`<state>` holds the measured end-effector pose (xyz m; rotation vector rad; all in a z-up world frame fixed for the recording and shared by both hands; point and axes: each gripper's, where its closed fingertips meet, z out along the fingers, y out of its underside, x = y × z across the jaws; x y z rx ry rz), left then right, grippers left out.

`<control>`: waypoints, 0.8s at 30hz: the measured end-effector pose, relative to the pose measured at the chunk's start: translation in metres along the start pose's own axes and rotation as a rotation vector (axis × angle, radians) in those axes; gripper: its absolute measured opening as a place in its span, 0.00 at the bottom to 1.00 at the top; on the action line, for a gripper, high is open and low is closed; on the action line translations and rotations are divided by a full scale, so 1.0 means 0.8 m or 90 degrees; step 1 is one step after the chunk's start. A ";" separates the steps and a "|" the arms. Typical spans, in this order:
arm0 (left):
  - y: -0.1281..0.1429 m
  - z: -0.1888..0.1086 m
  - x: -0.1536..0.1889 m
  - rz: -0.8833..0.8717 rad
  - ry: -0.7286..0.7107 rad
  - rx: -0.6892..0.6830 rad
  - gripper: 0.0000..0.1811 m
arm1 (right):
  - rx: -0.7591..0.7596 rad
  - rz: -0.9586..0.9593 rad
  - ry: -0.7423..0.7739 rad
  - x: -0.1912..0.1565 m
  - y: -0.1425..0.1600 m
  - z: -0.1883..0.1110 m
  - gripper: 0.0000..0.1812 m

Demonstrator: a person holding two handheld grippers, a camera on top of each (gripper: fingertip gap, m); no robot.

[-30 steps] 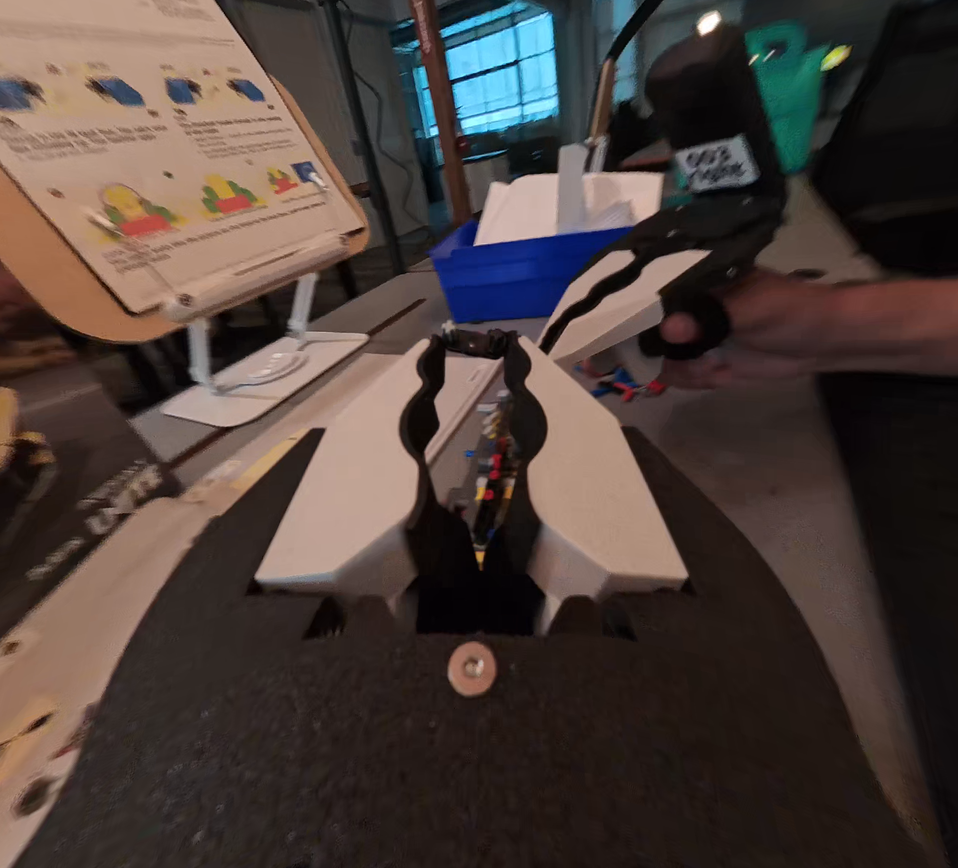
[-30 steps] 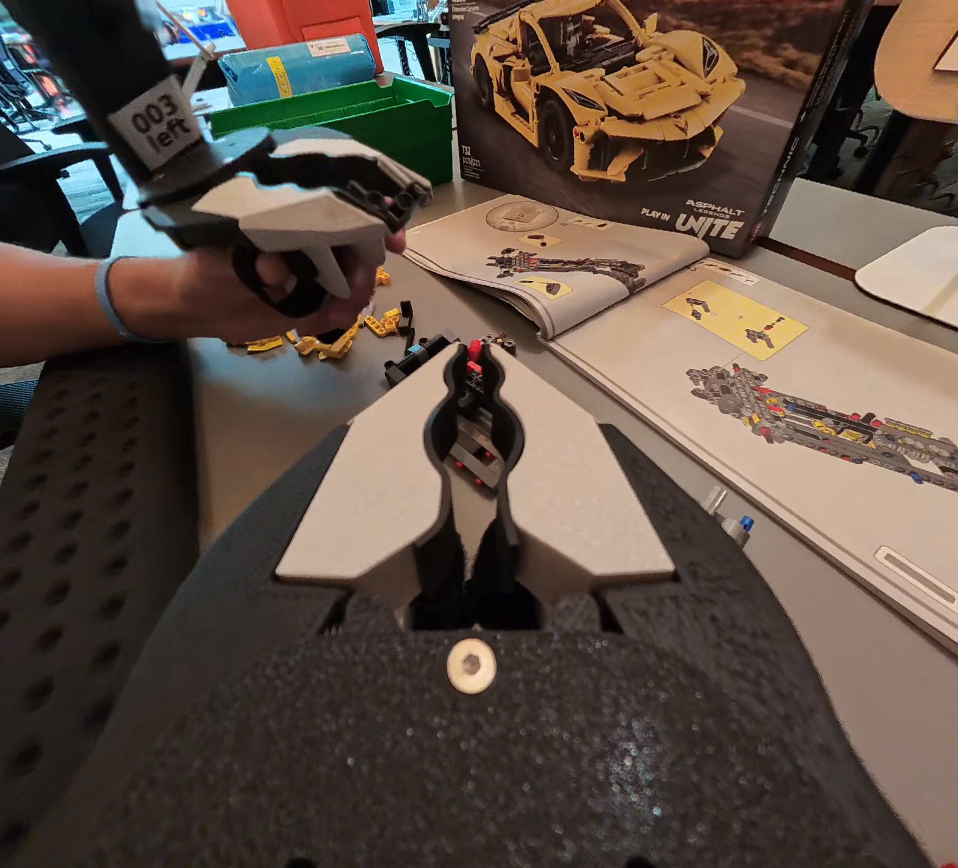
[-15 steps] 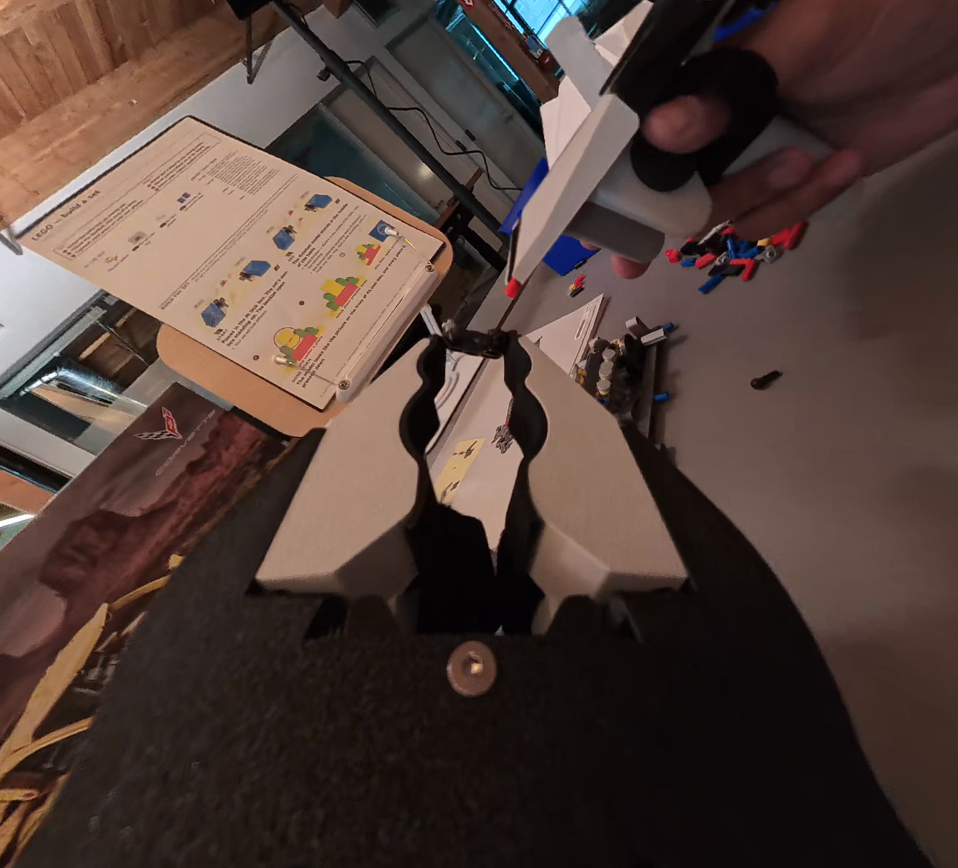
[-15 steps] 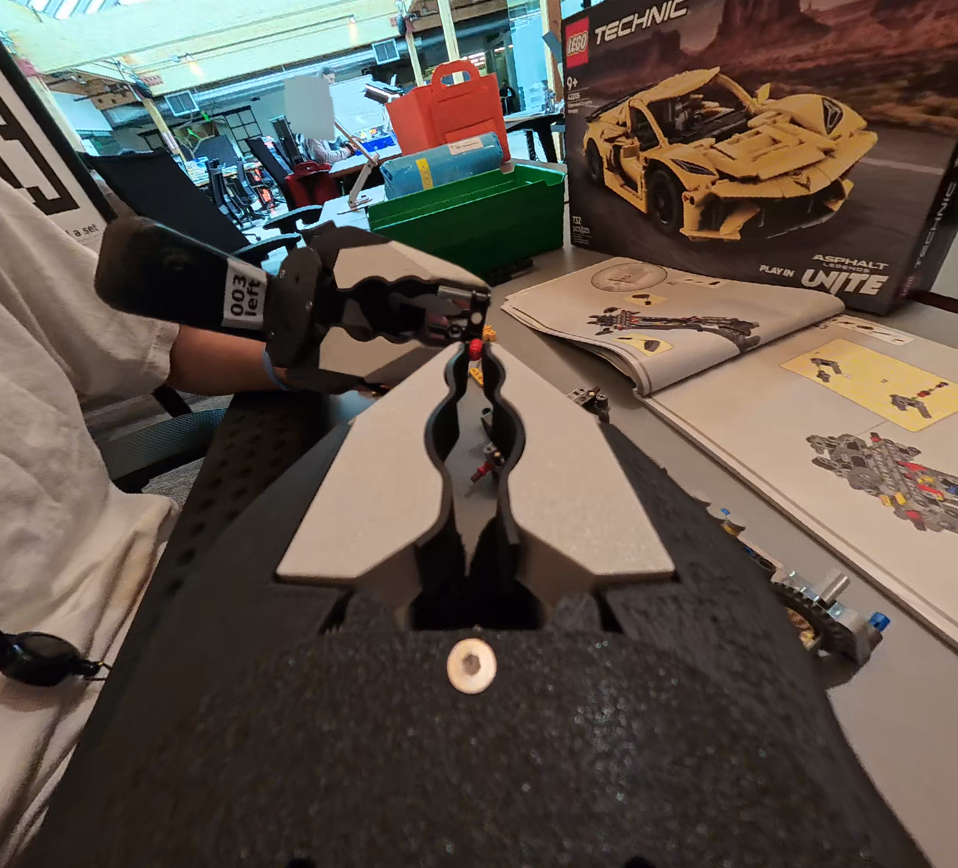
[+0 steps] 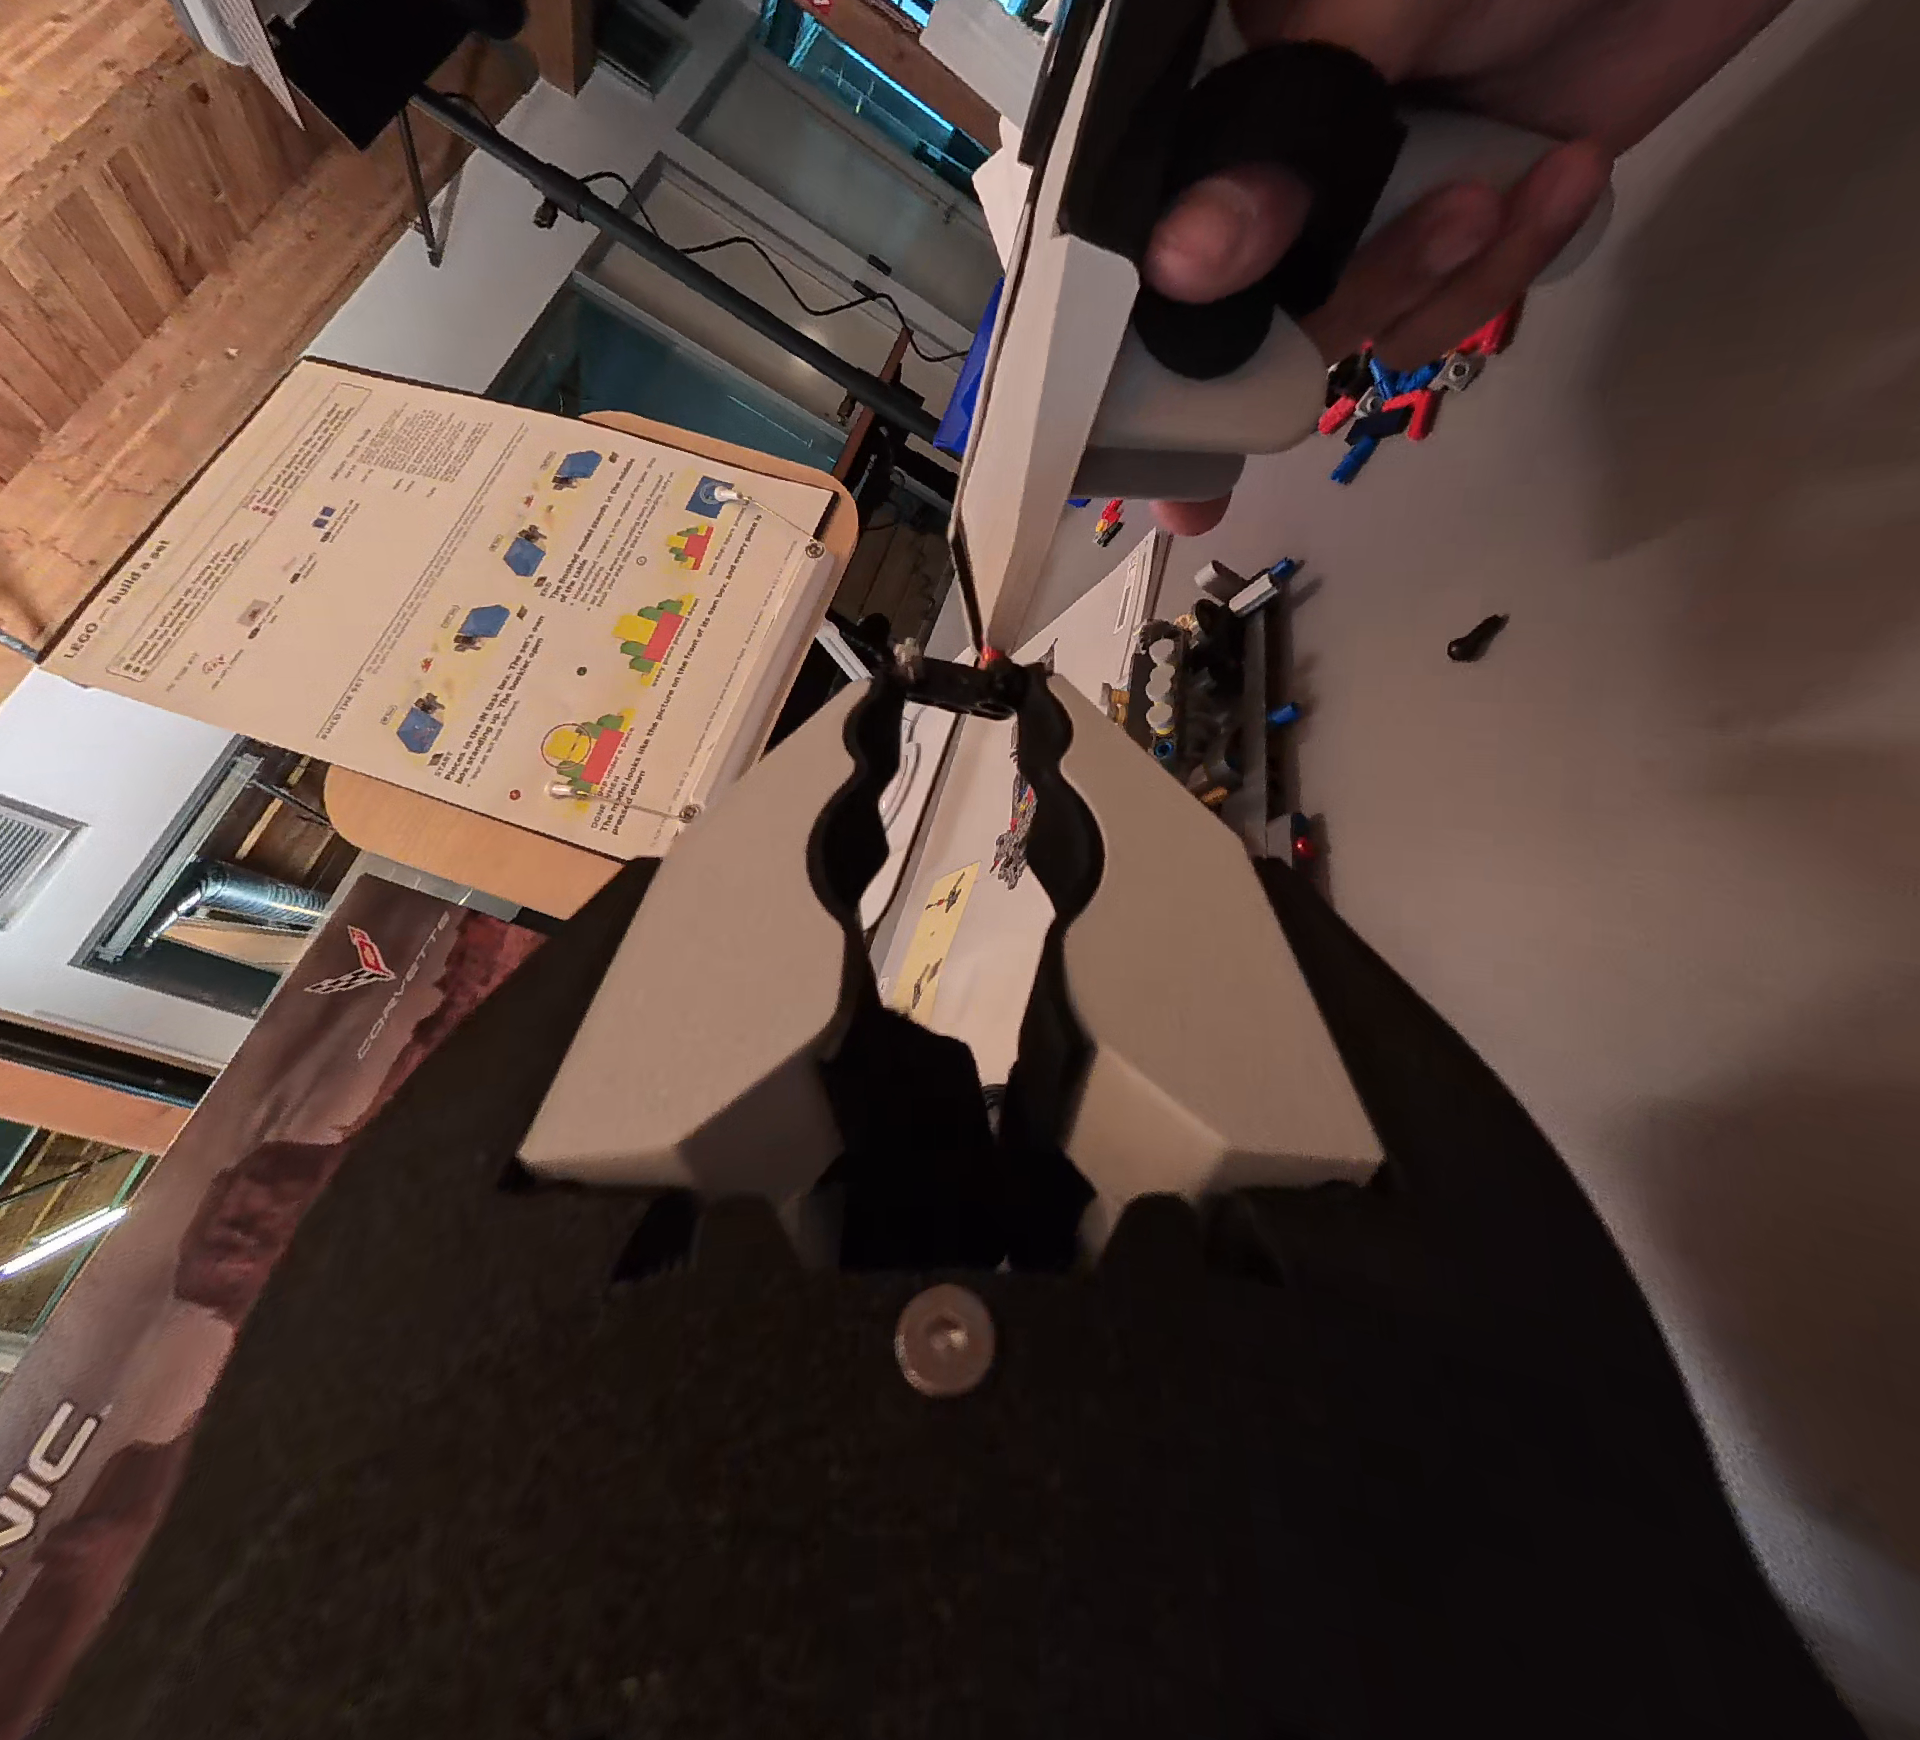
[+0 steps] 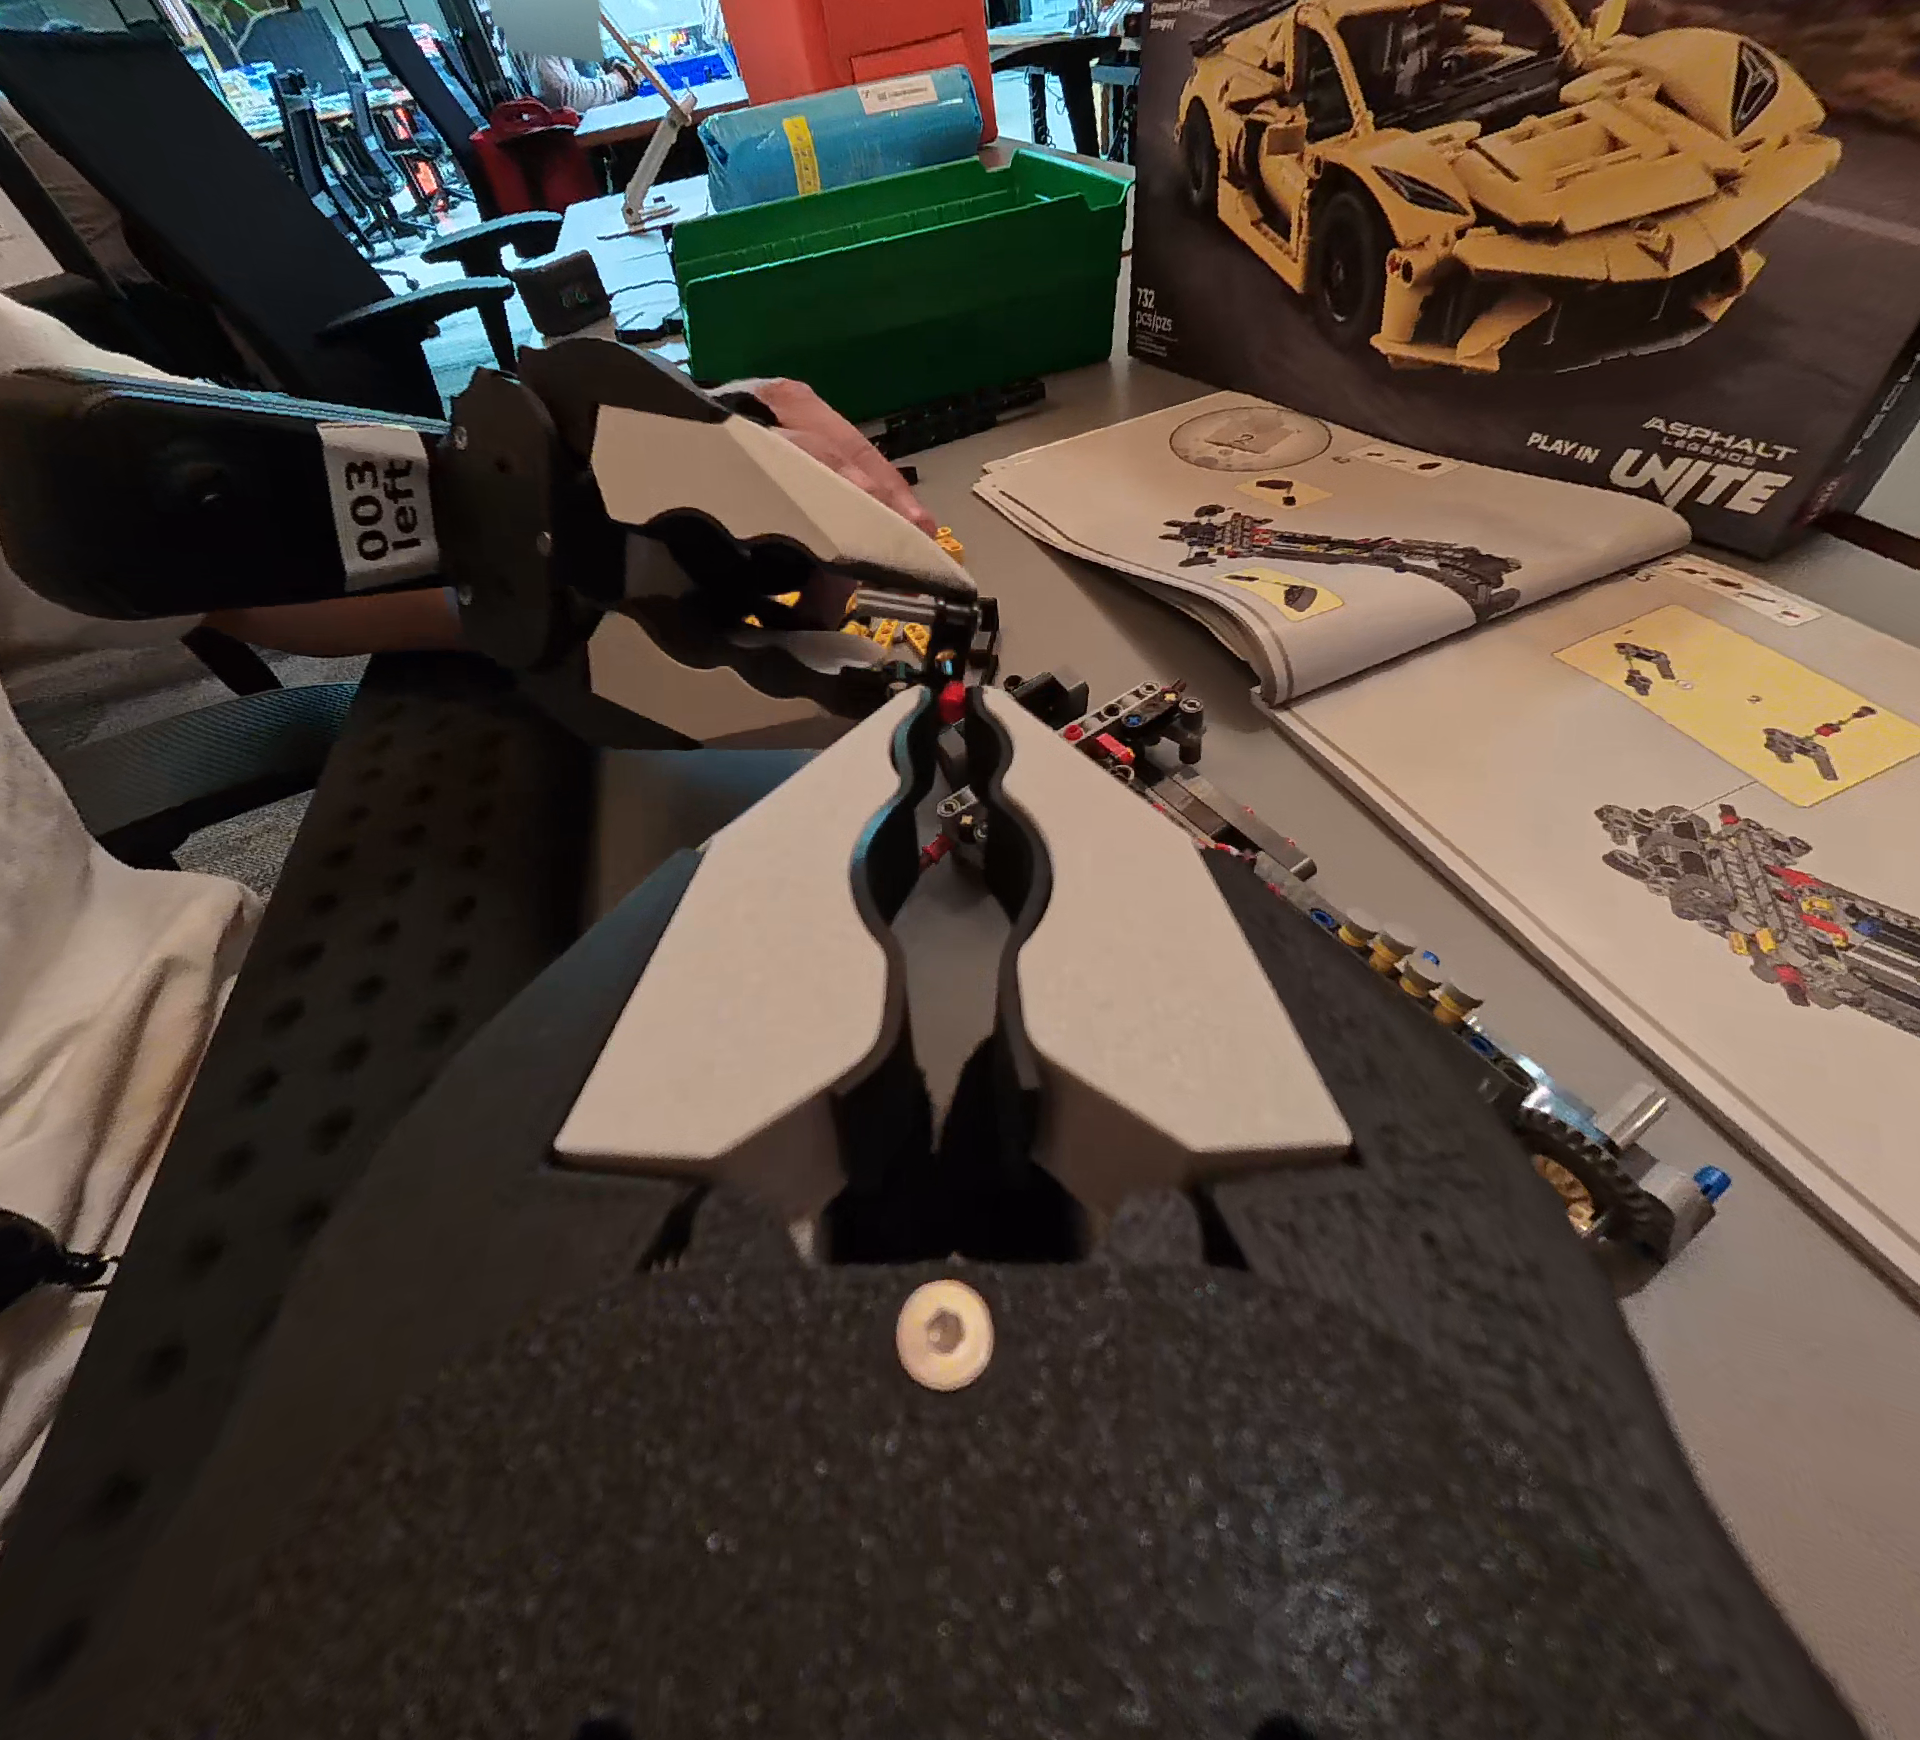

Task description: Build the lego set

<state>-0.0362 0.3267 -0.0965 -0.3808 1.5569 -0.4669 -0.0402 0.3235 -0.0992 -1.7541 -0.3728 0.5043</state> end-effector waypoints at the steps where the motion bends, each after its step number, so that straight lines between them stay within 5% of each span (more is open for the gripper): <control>1: 0.000 0.000 0.000 -0.002 0.001 0.000 0.11 | 0.000 0.001 -0.001 0.000 0.000 0.000 0.02; 24: -0.009 -0.002 0.005 -0.076 0.036 0.050 0.11 | 0.021 0.039 -0.052 -0.010 -0.006 -0.004 0.02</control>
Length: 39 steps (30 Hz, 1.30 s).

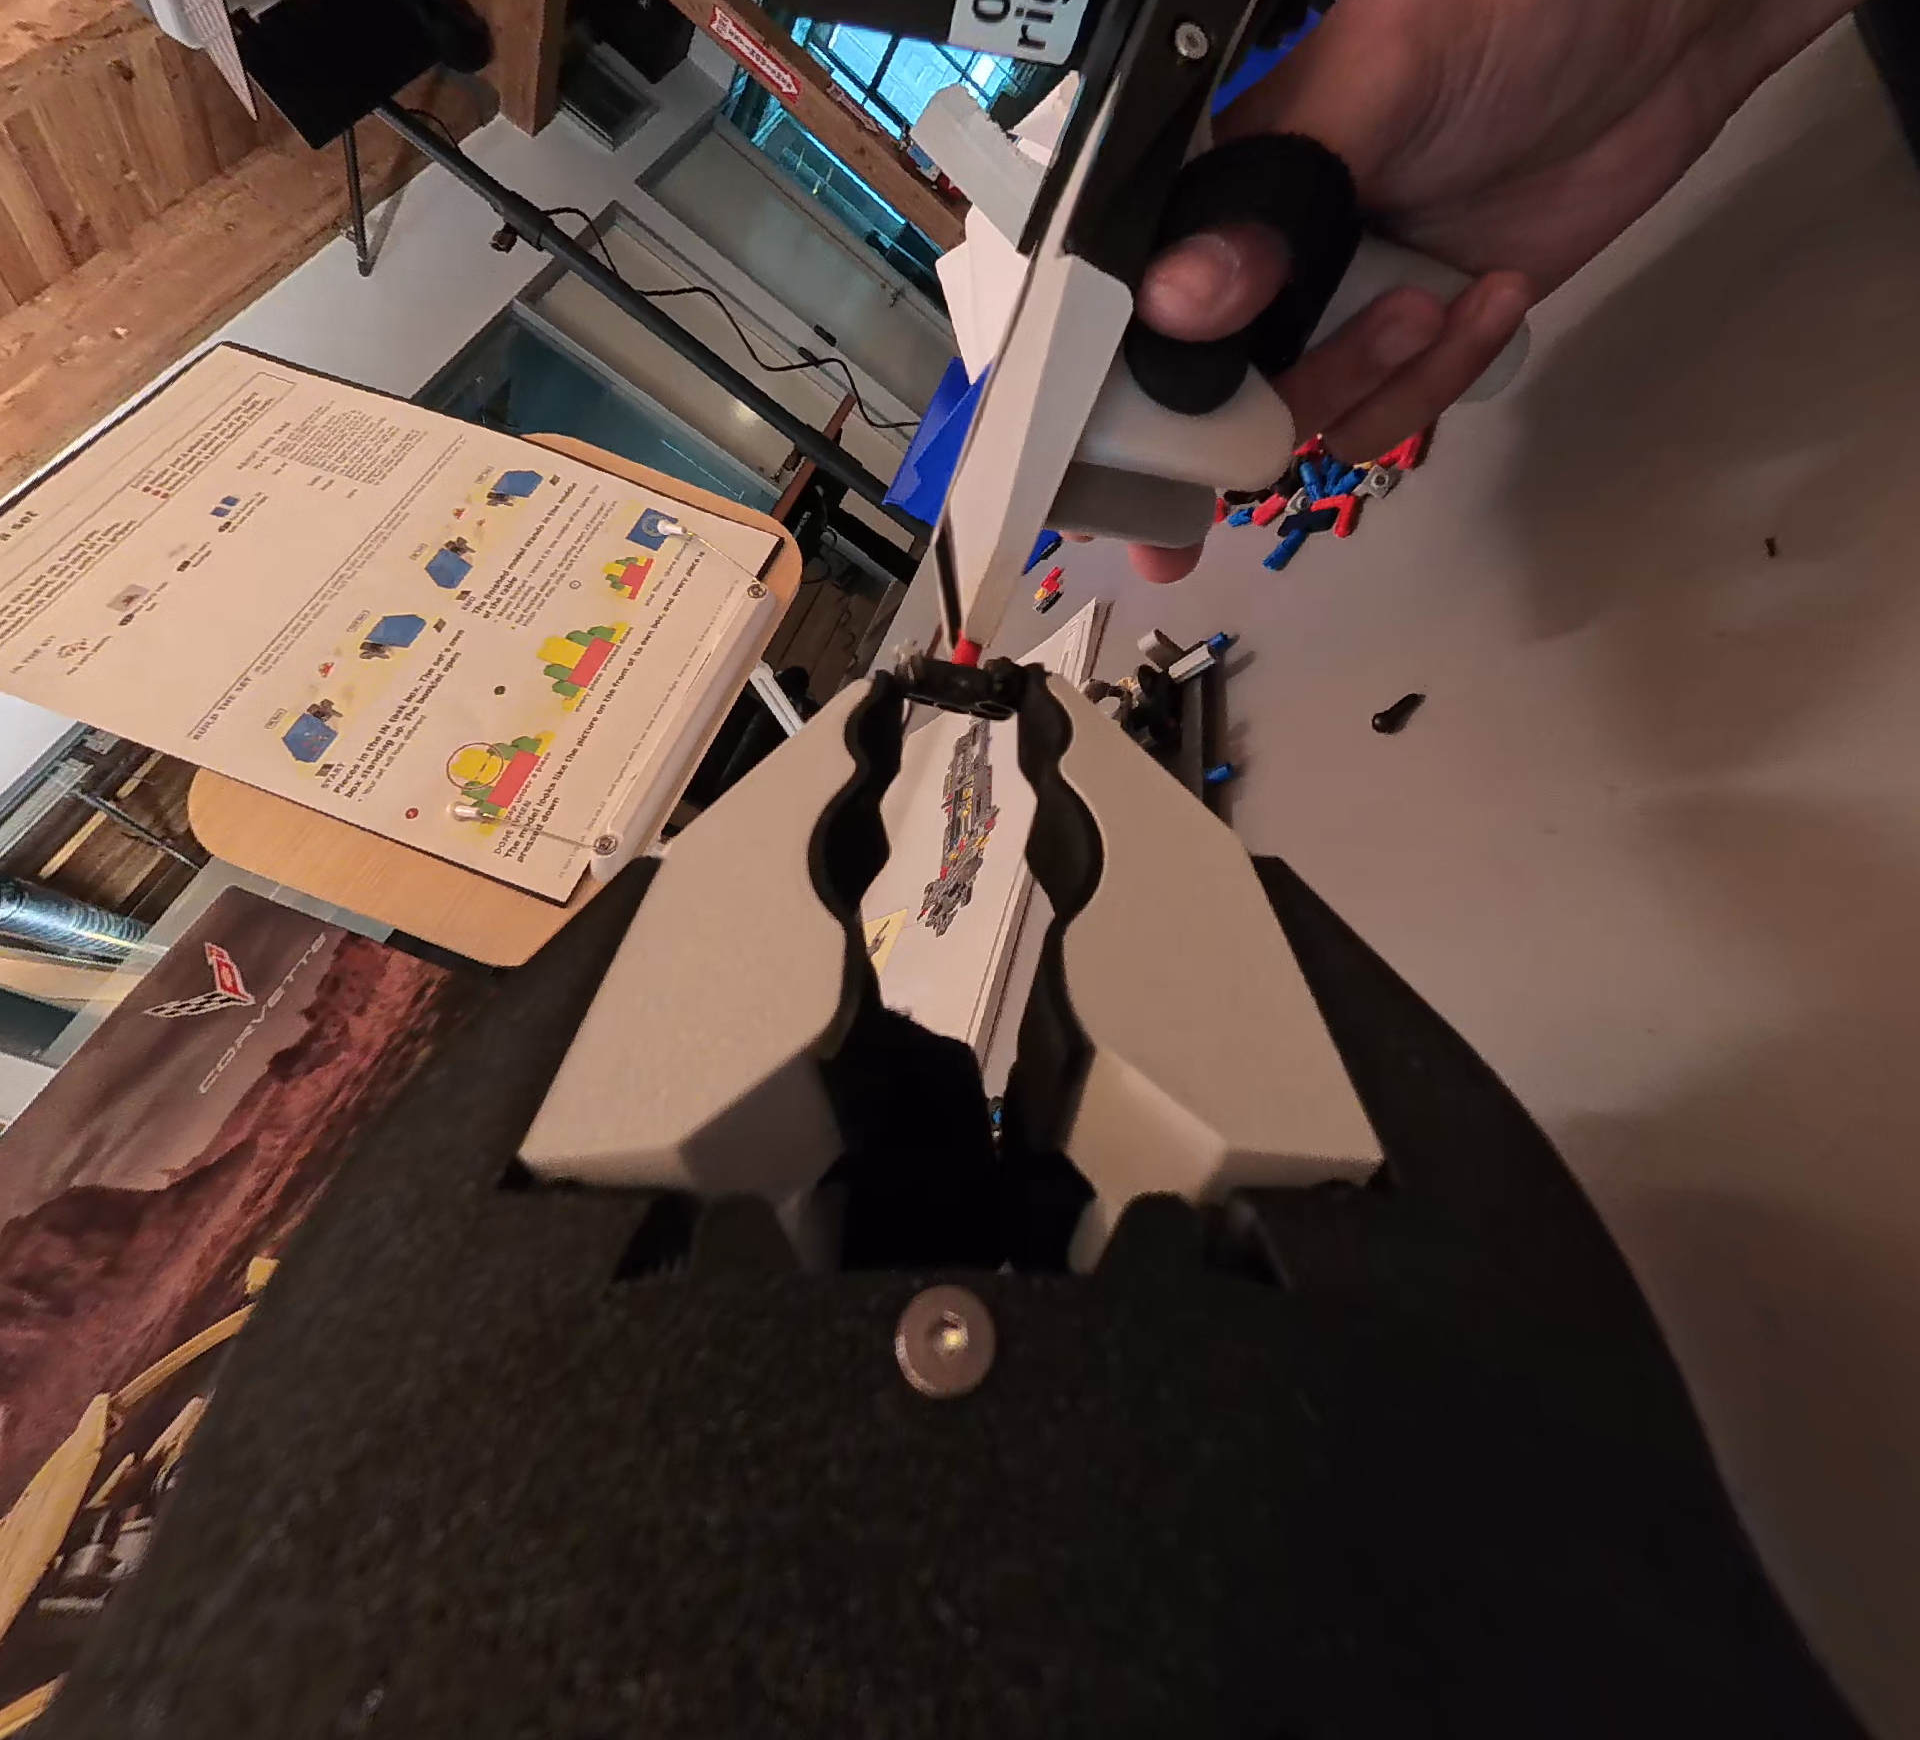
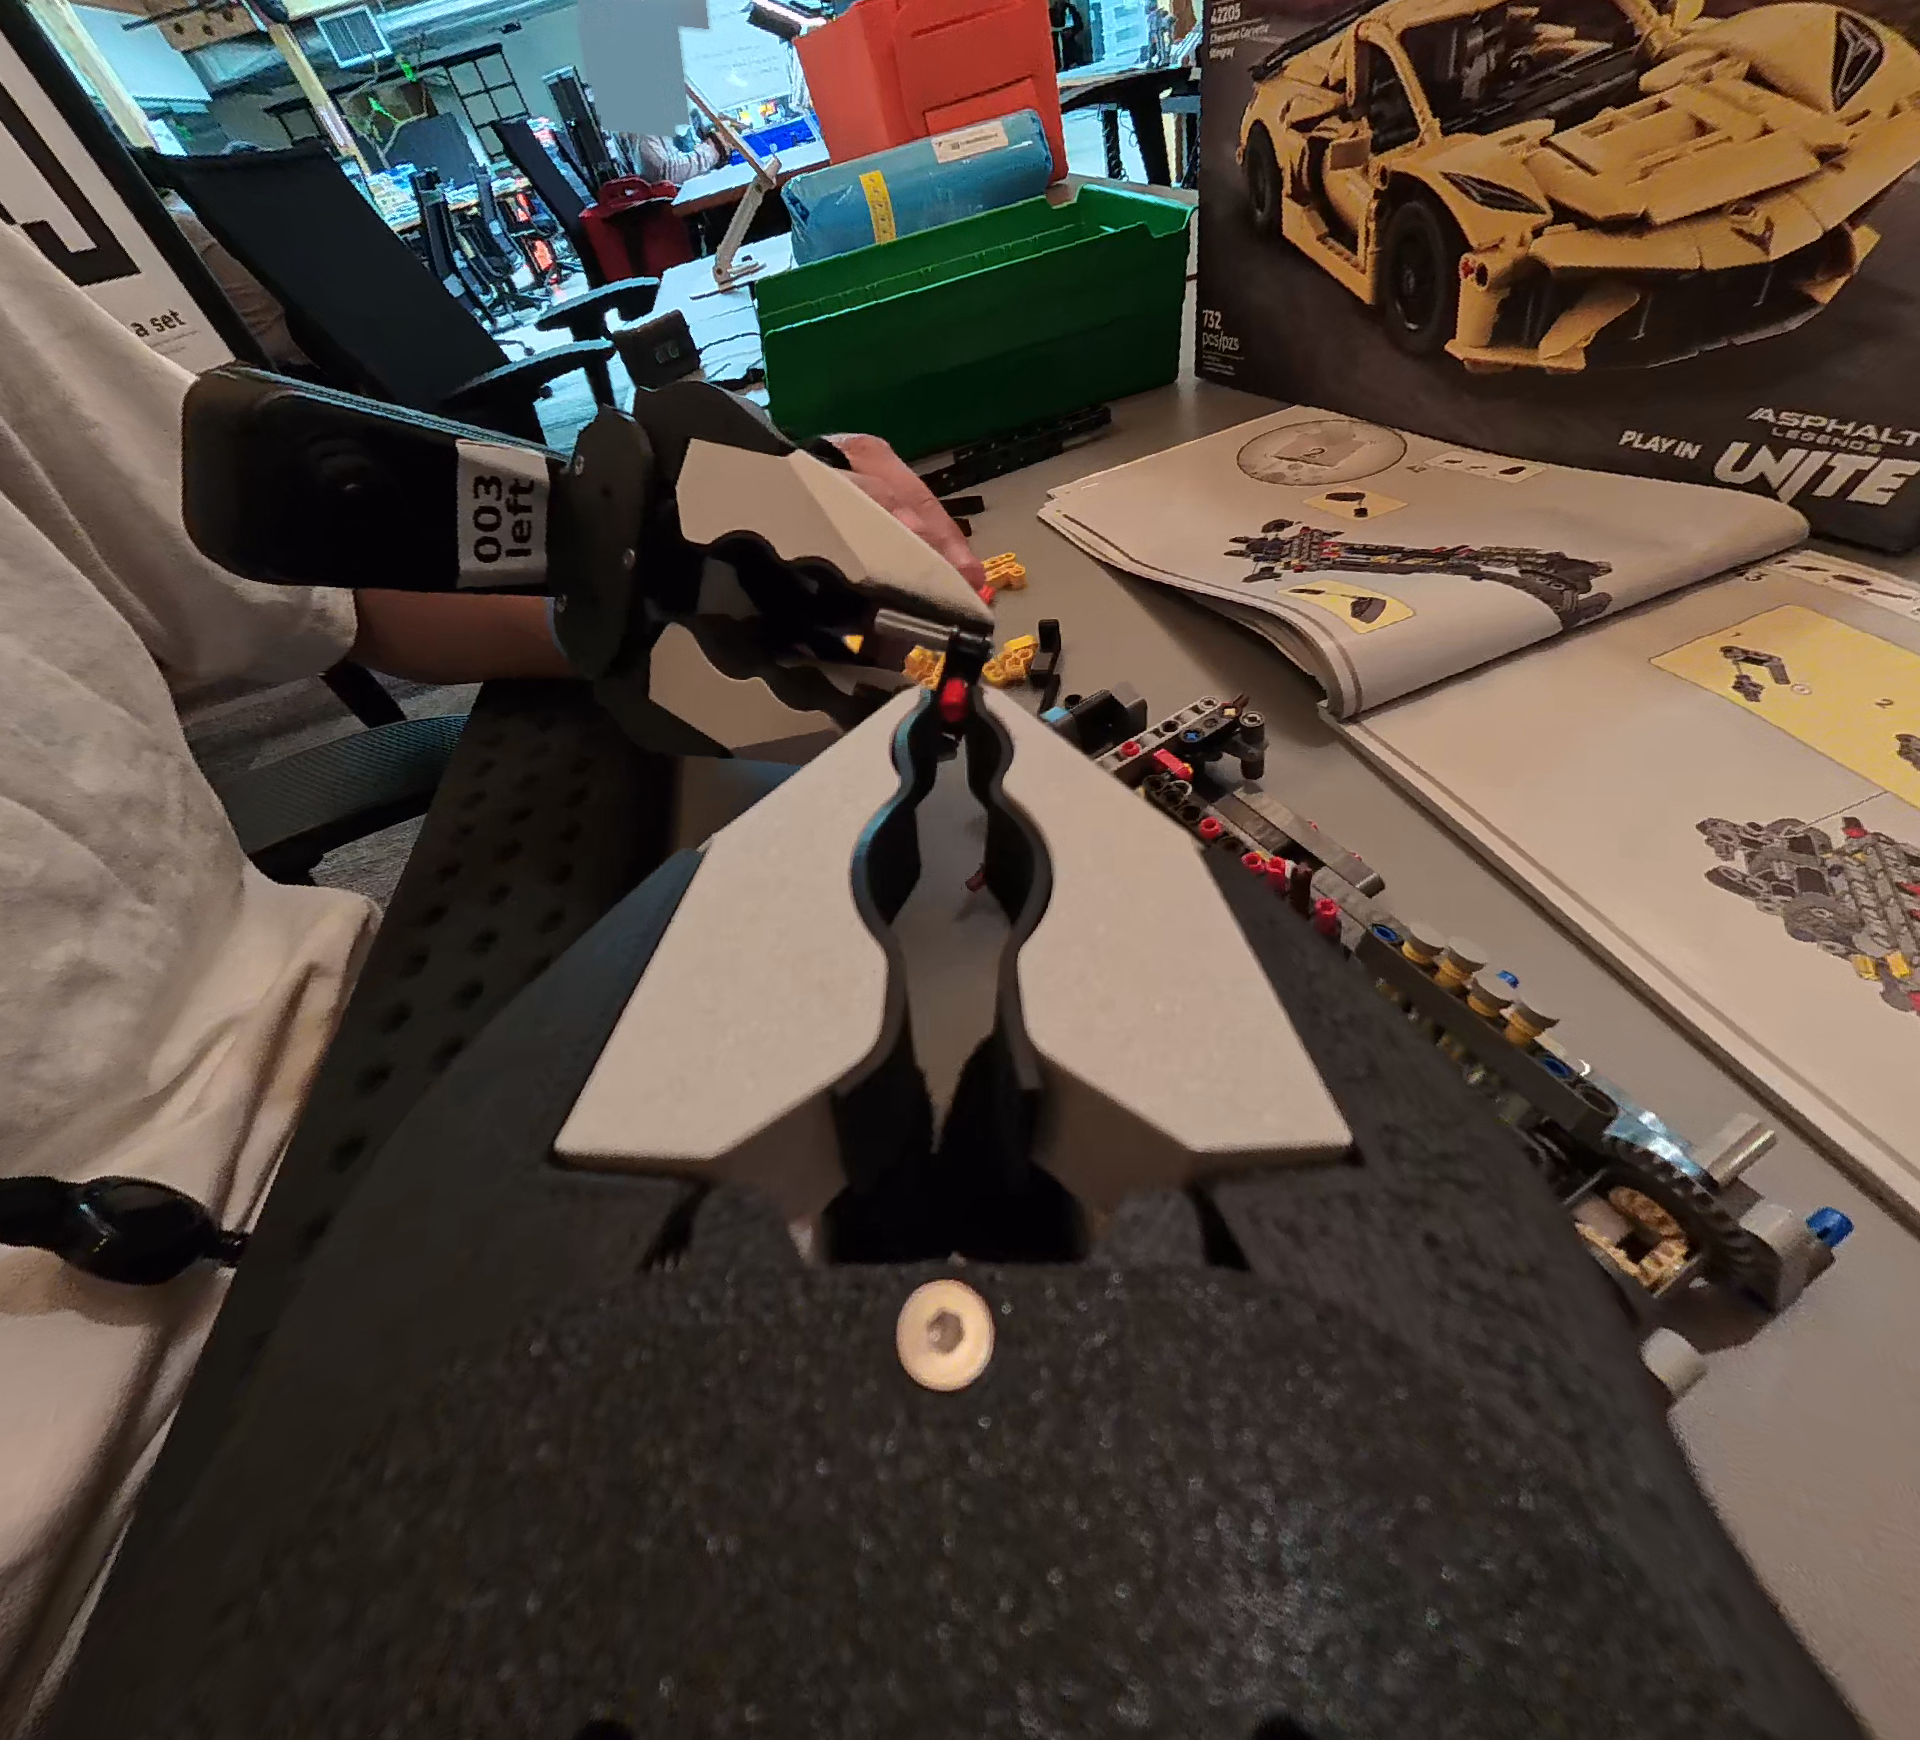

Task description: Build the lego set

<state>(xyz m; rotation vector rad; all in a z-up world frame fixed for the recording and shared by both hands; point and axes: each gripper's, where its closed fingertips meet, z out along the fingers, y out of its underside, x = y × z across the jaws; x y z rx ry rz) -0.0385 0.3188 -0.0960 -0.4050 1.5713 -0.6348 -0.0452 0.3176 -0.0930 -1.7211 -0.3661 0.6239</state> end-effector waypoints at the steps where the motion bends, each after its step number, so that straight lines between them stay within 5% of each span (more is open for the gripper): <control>1: 0.000 0.000 0.001 0.002 0.003 0.000 0.11 | -0.002 0.006 -0.006 -0.001 0.001 0.000 0.02; 6: 0.002 0.000 0.003 0.000 0.004 -0.012 0.11 | -0.013 0.023 -0.006 0.001 0.005 0.001 0.02; 19: 0.027 0.001 0.027 0.216 0.030 -0.084 0.11 | -0.111 -0.017 0.045 0.012 0.037 0.008 0.02; 23: 0.025 0.002 0.025 0.184 0.029 -0.079 0.11 | -0.103 -0.014 0.039 0.011 0.034 0.006 0.02; 29: 0.012 0.004 0.007 -0.048 0.035 -0.029 0.11 | -0.035 0.003 0.026 0.009 0.011 0.001 0.02; 39: 0.013 0.006 0.006 -0.098 0.036 -0.037 0.11 | -0.029 -0.005 0.039 0.011 0.010 0.001 0.02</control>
